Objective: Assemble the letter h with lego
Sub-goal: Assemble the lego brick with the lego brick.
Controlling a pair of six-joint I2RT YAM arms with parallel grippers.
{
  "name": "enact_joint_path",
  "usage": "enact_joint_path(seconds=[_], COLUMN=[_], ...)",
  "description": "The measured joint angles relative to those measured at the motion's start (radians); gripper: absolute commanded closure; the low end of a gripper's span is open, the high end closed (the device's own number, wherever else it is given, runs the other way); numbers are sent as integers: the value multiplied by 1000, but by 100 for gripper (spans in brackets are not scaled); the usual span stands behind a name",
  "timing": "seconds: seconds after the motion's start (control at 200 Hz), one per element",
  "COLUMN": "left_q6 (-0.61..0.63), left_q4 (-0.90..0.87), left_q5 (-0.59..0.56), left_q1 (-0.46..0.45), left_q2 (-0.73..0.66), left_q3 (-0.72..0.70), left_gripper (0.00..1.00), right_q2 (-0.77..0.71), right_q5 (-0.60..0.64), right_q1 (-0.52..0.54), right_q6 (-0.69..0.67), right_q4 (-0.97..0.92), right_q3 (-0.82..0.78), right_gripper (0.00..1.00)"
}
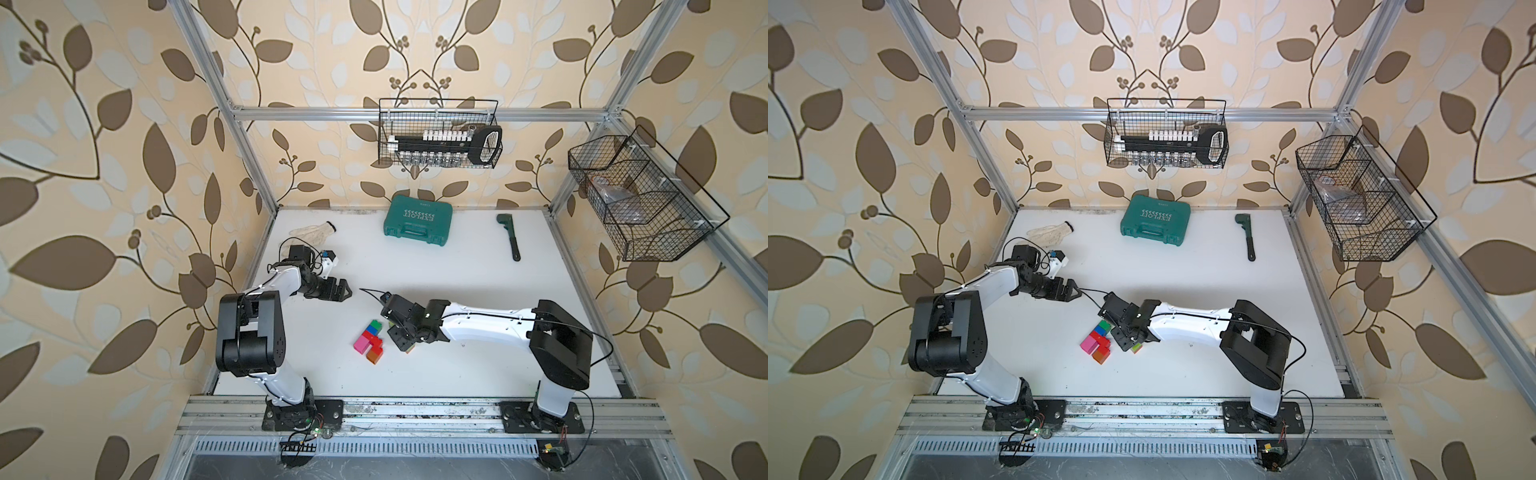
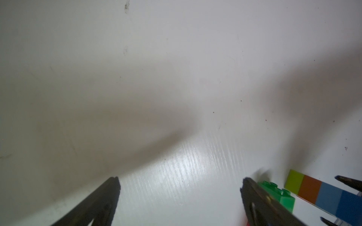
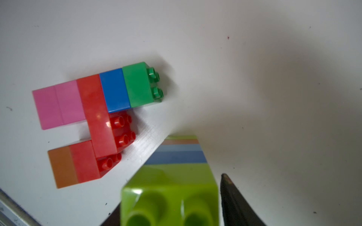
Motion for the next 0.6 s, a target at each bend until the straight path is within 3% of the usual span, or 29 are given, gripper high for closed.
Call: enact_joint_path(seconds=[0.26, 0.6], left_q6=[0, 0], left_q4=[0, 0], left_q5=[0, 0], left_q1=[0, 0], left_q2=[0, 0], left_q3=[0, 0], left_gripper=[1, 1], right_q2=[-94, -97], right_q5=[-10, -39], right_q1=[0, 0], right_q6=[4, 12], right_q4=[-63, -85], right_q3=[0, -10], right_gripper=[51, 51])
